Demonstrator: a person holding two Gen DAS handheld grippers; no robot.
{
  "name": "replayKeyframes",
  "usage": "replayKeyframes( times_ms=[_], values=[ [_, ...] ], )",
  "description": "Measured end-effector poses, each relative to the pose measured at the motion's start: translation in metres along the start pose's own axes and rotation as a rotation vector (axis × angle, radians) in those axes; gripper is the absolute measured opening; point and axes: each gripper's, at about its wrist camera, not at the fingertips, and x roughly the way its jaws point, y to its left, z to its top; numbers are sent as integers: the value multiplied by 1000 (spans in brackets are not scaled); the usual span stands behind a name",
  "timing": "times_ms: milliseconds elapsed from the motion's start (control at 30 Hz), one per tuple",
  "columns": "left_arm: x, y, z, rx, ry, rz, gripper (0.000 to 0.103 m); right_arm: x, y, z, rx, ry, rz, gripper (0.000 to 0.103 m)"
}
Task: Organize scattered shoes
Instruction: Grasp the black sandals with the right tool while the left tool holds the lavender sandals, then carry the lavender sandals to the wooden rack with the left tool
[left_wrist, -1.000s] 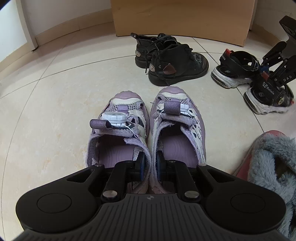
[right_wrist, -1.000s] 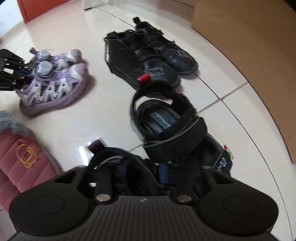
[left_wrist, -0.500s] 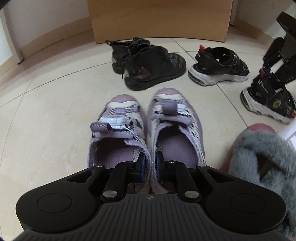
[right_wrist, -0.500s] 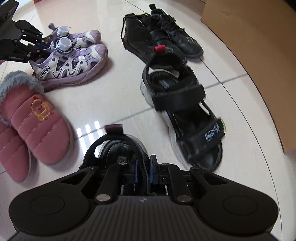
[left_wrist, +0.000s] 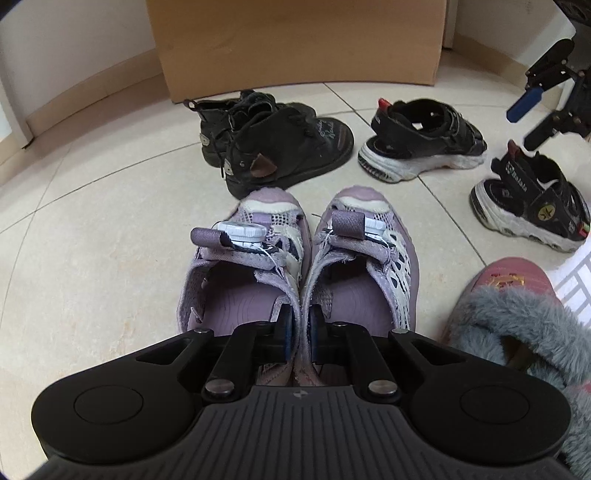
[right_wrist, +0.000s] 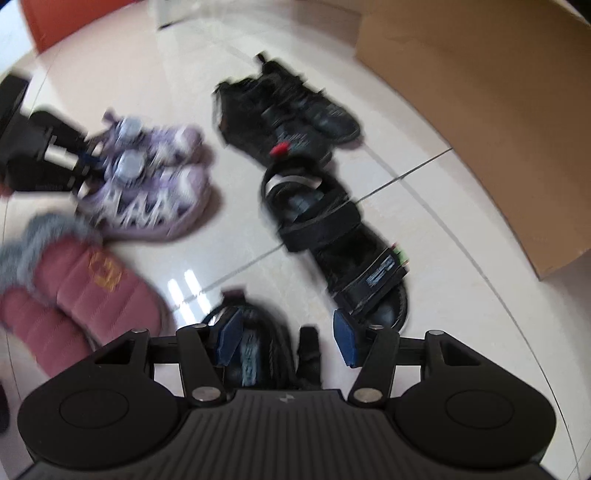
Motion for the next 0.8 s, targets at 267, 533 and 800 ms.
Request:
replayKeyframes(
  times_ms=[267, 533, 800],
  values=[
    [-13, 3, 2, -25, -35, 12, 9, 13, -16, 31, 217, -6, -54, 61],
    [-26, 7, 2, -42, -56, 1, 7, 30, -18, 48, 390, -38, -72, 61],
    [-48, 6, 9, -51, -114, 5, 7, 7, -11, 34, 367, -45, -102, 61]
  ],
)
